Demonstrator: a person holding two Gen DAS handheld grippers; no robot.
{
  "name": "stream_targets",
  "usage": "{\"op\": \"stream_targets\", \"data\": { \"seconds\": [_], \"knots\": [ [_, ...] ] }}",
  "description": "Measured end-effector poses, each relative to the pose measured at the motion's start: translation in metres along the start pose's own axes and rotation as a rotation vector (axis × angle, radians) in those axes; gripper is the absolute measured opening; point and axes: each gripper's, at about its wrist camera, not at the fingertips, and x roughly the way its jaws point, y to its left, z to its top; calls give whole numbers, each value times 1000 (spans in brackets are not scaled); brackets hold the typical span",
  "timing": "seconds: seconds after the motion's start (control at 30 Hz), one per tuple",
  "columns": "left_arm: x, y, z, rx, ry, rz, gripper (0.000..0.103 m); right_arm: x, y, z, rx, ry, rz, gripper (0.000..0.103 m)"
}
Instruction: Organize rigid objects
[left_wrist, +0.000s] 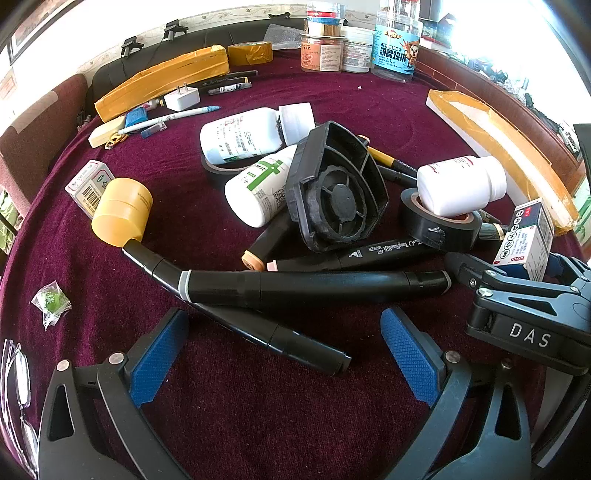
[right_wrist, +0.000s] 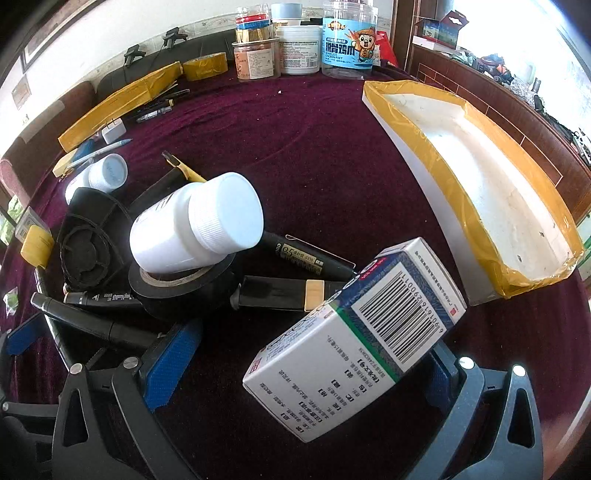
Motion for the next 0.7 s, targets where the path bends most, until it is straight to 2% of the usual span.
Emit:
{"op": "stream_targets", "data": {
  "seconds": [0.23,0.43,0.53,0.57,0.7],
  "knots": [
    [0,0,0,-3,1,5,103,0,0,0,0,0,0,102],
    [-1,1,2,7,2,-22,103,-2,-3,-1,-15,3,13,102],
    [-3,4,3,19,3,-51,103,0,-6,4,-139,41,100,102],
    [-5,5,3,22,5,-51,103,-2,-13,4,-138,46,140,102],
    [-31,18,3,35,-50,-43,103,-17,-50,-4,-32,45,400,102]
  ]
}}
